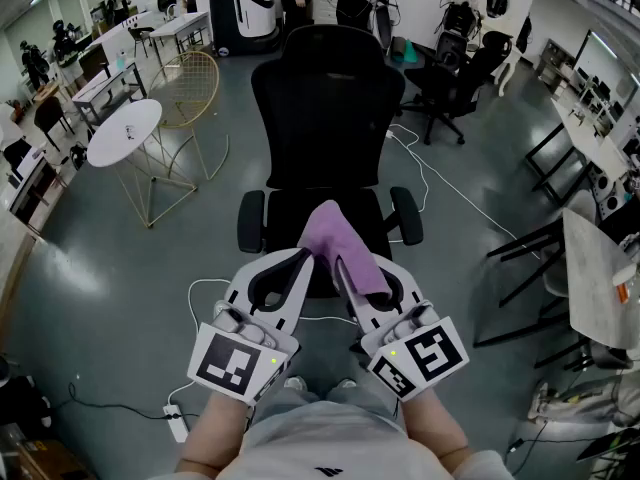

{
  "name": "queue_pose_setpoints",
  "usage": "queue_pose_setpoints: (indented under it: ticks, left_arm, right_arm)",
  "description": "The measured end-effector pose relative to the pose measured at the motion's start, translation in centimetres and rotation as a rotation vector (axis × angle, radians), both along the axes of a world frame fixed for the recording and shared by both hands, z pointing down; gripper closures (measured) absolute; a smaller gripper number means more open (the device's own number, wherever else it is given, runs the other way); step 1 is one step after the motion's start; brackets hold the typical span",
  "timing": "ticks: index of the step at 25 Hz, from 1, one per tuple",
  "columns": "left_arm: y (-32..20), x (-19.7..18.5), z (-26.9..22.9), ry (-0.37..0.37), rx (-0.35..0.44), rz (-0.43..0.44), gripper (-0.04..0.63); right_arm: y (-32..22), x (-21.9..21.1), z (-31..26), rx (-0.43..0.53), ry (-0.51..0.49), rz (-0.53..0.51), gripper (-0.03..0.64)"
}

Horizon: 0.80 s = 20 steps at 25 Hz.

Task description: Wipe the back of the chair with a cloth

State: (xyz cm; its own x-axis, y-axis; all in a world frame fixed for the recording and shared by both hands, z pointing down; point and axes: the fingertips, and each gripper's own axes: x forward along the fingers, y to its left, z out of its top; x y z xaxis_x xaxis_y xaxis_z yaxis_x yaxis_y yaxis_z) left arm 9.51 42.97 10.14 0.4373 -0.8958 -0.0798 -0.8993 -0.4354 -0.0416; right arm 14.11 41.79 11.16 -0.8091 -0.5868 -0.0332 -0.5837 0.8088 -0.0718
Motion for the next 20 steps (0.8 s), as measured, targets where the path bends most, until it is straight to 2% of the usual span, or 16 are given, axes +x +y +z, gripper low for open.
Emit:
queue_pose_setpoints:
  ticks: [13,20]
  left_arm:
    - [-0.5,-2.9,1.3,0.007,-0.011,0.043,0.581]
    - [-4.7,-3.8,2.7,0.01,-0.031,0.047,0.581]
  right_arm:
    - [0.1,-2.6,1.3,-0.012,-0.002,0.051,0.569]
    - [-4.2,-3.5,2.4,-0.04,-0.033,0.054,0.568]
